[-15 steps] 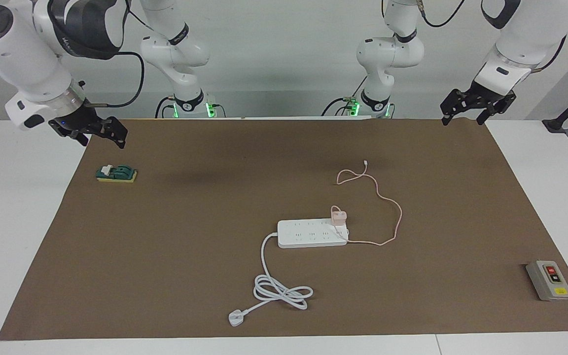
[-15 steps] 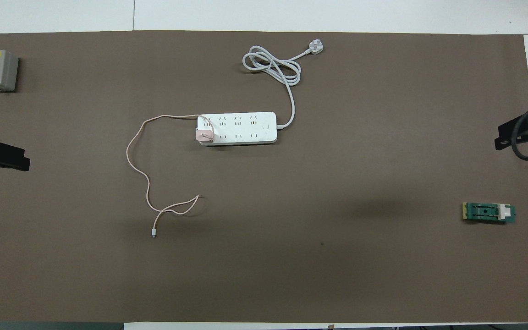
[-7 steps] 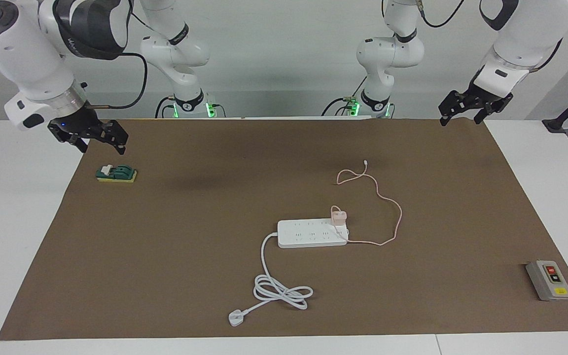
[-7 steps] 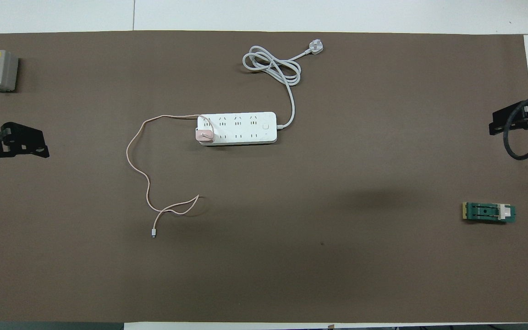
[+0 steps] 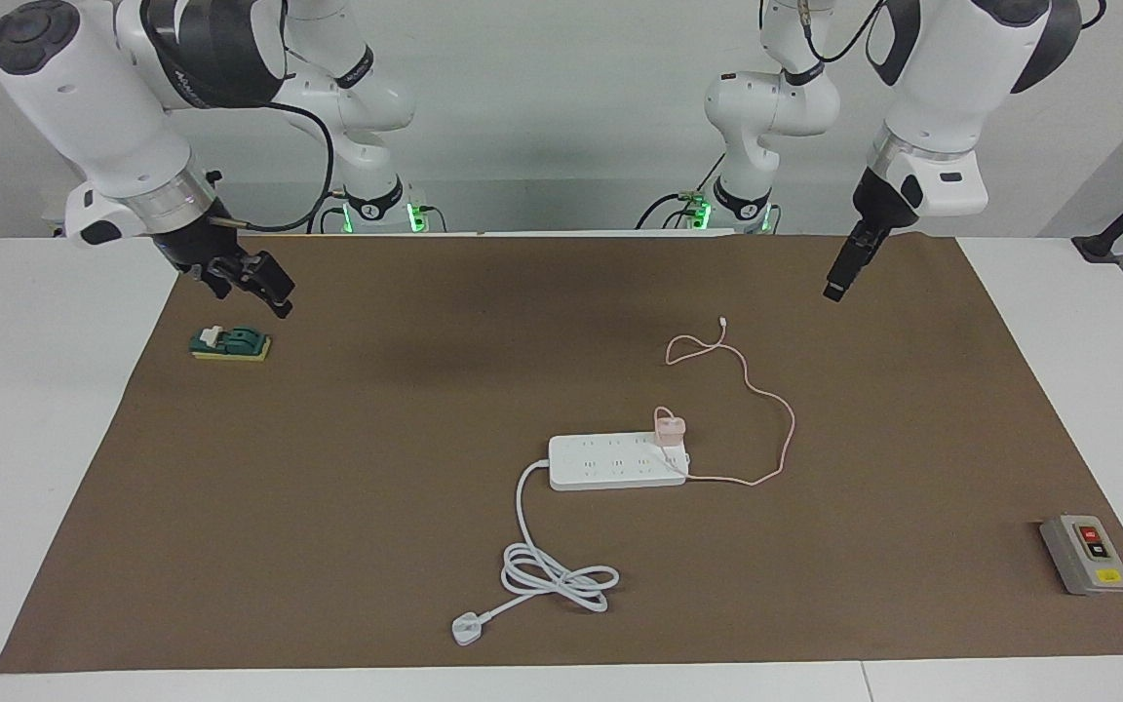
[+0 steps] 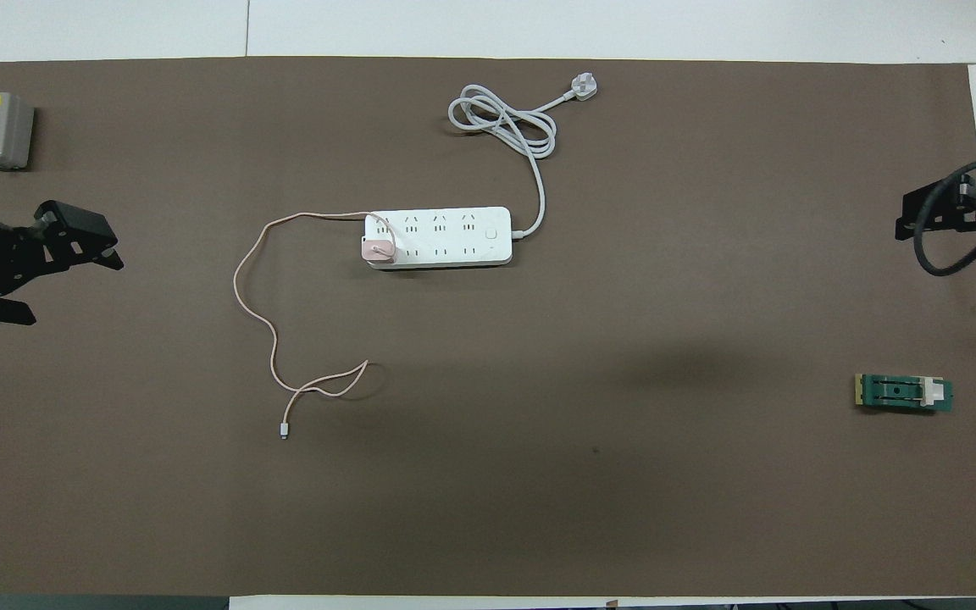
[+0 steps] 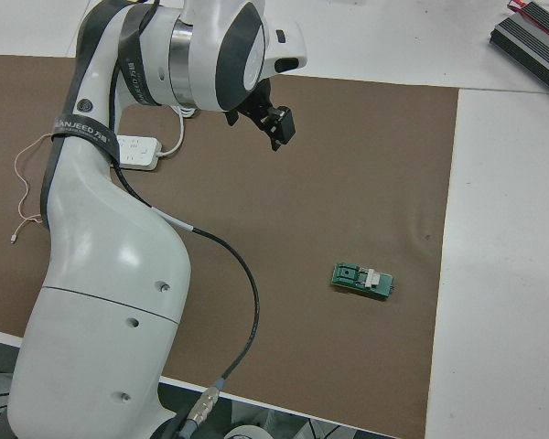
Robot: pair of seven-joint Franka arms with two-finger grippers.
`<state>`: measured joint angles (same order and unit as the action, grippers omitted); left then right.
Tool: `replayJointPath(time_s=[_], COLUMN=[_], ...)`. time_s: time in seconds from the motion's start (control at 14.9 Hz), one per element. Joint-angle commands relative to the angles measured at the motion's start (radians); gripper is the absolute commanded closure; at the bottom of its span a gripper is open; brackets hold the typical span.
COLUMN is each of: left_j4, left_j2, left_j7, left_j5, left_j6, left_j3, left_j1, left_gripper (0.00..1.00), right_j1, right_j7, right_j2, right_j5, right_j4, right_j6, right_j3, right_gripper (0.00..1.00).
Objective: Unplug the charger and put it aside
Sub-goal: 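Reach the left gripper to the charger while the right gripper reaches the strip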
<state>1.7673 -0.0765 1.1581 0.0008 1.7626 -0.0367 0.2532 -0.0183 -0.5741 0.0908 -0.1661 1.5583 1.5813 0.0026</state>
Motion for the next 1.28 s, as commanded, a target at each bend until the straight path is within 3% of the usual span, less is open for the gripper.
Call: replayJointPath(time_s=[0.0,0.34,0.54,0.87,1.07,1.21], left_j4=[0.064,-0.06,-0.04,-0.017,-0.026,-0.079], left_j2=[-0.003,0.239,0.273,0.32,0.363,0.432], left_j7=[0.233,0.541,0.633,0.735,0.746,0.747], left_j5=[-0.002,-0.005,-0.024,-0.041,-0.055,-0.055], left_j6=[0.099,0.139,0.213,0.319,0.34,0.325], left_j3=[-0.012,-0.014,-0.012,-0.012,-0.012,-0.014], left_j1=[0.026,0.087,0.09,0.124,0.158,0.185], left_gripper=[0.0,0.0,0.0,0.0,0.0,0.0], right_j1=[0.017,0.164,0.208,0.32,0.348,0.363], right_j7=[-0.345,-0.723,-0.866,-0.888,-0.892,-0.891], right_j2=[0.039,0.148,0.217,0.403,0.446,0.464], right_j5=[-0.142,-0.22,-0.305,-0.412,-0.415,-0.418], right_j4=[0.019,0.019,0.017,-0.067,-0.073,-0.073], right_j6=[0.04,0.207,0.313,0.405,0.491,0.528], right_j3=[0.008,0.008,0.008,0.007,0.007,0.008], right_gripper=[0.0,0.0,0.0,0.0,0.0,0.0])
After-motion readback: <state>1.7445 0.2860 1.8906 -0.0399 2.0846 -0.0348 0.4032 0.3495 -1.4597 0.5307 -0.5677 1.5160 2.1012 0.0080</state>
